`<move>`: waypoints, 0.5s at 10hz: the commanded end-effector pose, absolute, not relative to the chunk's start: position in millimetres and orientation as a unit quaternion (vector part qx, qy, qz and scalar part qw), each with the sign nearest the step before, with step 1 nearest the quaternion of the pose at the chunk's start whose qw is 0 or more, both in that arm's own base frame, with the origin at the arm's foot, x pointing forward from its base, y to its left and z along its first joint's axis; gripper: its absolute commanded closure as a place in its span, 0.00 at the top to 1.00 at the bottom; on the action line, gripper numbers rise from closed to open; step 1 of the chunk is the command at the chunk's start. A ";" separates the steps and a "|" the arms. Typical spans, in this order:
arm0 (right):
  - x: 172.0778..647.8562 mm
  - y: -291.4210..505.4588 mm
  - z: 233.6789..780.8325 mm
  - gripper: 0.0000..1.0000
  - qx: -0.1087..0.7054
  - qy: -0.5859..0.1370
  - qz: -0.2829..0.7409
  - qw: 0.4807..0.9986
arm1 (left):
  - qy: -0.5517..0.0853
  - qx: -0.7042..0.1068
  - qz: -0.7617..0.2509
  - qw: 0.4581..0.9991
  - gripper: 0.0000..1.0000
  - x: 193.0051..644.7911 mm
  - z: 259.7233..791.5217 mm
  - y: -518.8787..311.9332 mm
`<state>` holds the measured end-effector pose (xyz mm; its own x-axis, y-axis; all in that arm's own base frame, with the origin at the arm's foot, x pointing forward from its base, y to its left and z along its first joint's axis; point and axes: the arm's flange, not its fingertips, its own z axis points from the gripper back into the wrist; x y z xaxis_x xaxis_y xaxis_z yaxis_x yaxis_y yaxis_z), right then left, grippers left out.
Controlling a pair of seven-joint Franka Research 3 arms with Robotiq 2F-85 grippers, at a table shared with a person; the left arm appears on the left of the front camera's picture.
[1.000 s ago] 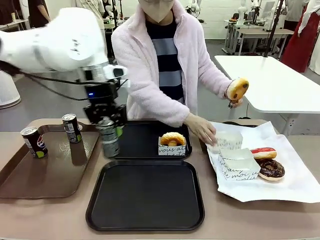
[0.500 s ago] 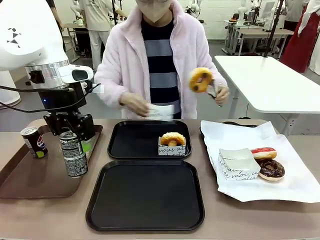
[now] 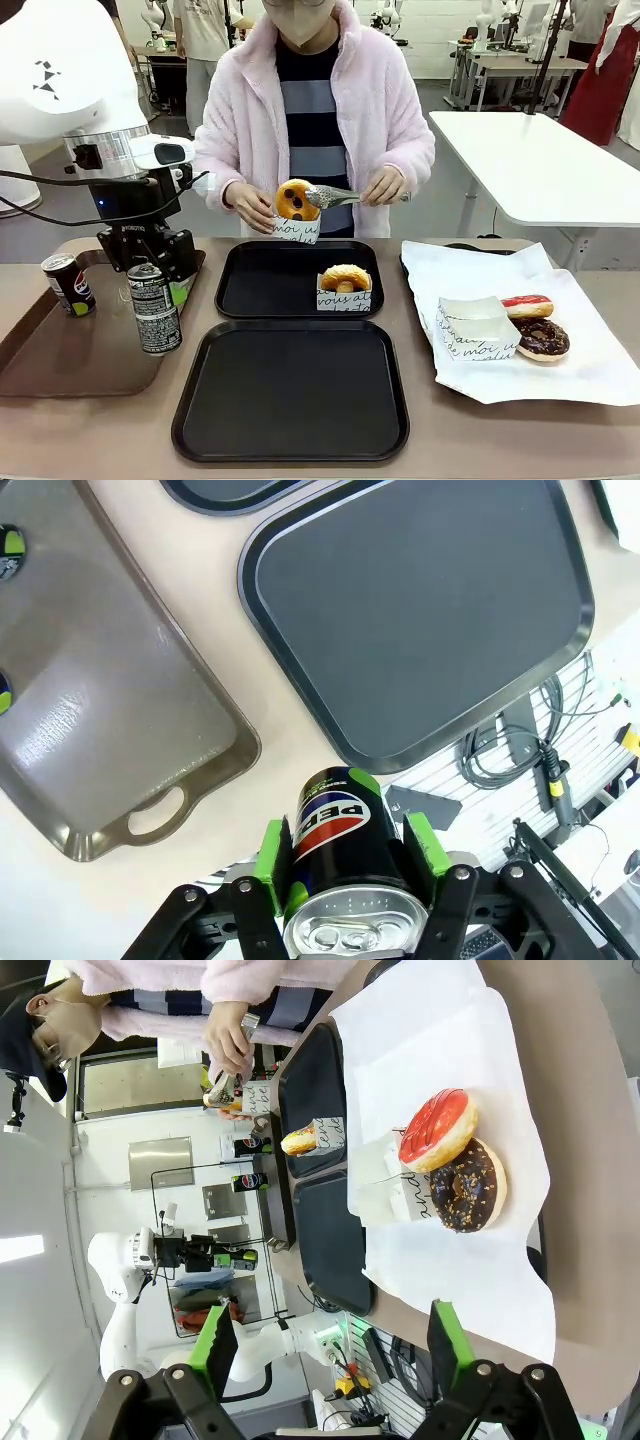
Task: Set up donuts and drinks on trays.
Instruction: Pick up one Pepsi coke and place it on the Flat Tray.
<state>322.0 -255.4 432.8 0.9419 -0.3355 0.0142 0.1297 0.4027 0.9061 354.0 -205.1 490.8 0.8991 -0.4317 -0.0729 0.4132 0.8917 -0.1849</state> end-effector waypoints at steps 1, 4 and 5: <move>321.7 -255.1 432.0 1.00 0.535 -0.103 -0.137 0.828 | 0.057 -0.082 -0.217 0.971 0.58 353.6 489.6 -204.8; 321.7 -255.1 432.0 1.00 0.535 -0.103 -0.137 0.828 | 0.024 -0.102 -0.185 0.977 0.58 420.5 470.9 -235.6; 321.7 -255.1 432.0 1.00 0.535 -0.103 -0.137 0.828 | 0.022 -0.117 -0.185 0.975 0.58 433.2 466.7 -240.5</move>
